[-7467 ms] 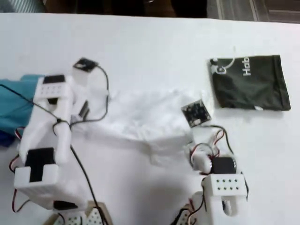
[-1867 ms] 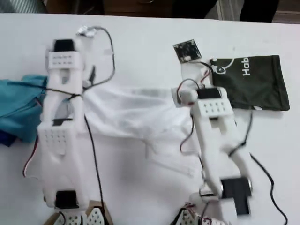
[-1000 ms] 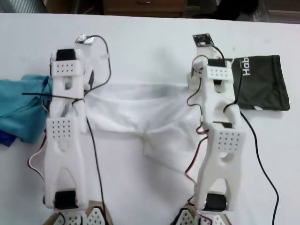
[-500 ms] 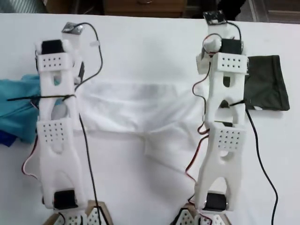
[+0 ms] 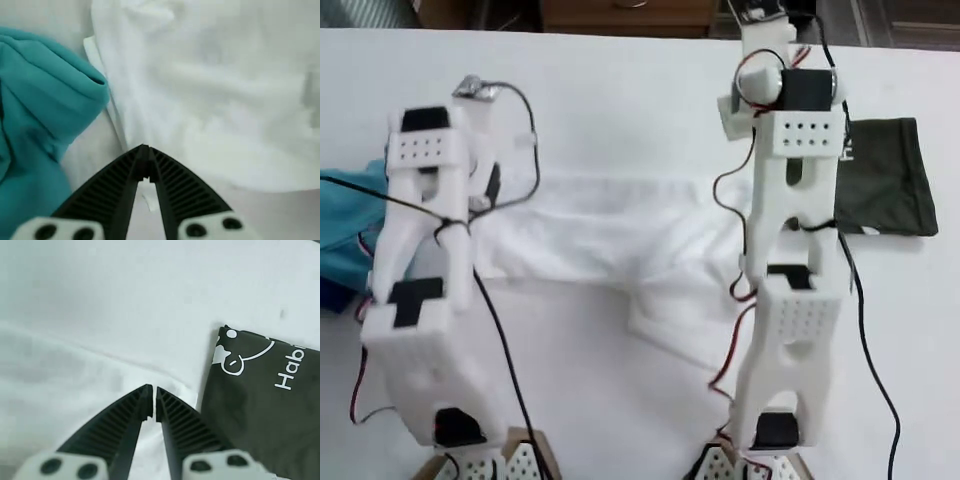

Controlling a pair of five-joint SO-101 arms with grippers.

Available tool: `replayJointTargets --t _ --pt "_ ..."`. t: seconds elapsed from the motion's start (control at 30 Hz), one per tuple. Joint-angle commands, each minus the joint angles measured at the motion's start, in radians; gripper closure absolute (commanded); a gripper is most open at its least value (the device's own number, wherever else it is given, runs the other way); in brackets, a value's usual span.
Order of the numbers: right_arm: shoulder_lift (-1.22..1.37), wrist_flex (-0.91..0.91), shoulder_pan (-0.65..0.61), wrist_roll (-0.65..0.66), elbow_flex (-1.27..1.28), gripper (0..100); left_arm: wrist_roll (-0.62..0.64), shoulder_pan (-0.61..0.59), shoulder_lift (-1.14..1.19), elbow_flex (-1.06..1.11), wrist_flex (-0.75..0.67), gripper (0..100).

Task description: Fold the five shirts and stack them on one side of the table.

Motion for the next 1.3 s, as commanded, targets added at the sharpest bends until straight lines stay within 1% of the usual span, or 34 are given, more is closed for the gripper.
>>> replayJointTargets --t 0.0,0.13,0.3,0.37,0.5,0.57,0.7,0.83,0.97,1.17,1.27 --pt "-0.236 0.025 -0.041 -0.021 0.135 97.9 -0.008 0.009 -0.152 0.206 -0.132 97" --pt "-0.401 0.024 -0.053 -0.017 0.358 97.9 -0.009 0.005 -0.195 0.363 -0.233 97" --pt "-0.575 0.015 -0.050 -0.014 0.624 97.8 -0.048 -0.032 -0.195 0.476 -0.358 97" --pt "-0.645 -0.016 -0.051 -0.011 0.738 97.8 -0.049 -0.051 -0.195 0.496 -0.381 97" --pt "-0.792 -0.142 -0.054 0.028 1.011 97.8 -0.057 -0.061 -0.195 0.506 -0.361 97" --pt "-0.862 -0.222 -0.051 0.029 1.171 97.8 -0.078 -0.061 -0.199 0.506 -0.342 97" --pt "-0.974 -0.401 -0.053 0.049 1.494 97.8 -0.081 -0.061 -0.203 0.486 -0.333 97" --pt "-1.049 -0.553 -0.064 0.100 1.755 97.8 -0.075 -0.054 -0.203 0.433 -0.275 97" --pt "-1.086 -0.616 -0.148 0.175 1.903 97.8 -0.077 -0.055 -0.192 0.444 -0.293 97" --pt "-1.086 -0.651 -0.283 0.186 1.992 97.4 -0.077 -0.054 -0.193 0.530 -0.391 97" --pt "-1.084 -0.656 -0.320 0.186 2.036 91.3 -0.077 -0.054 -0.193 0.578 -0.434 97"
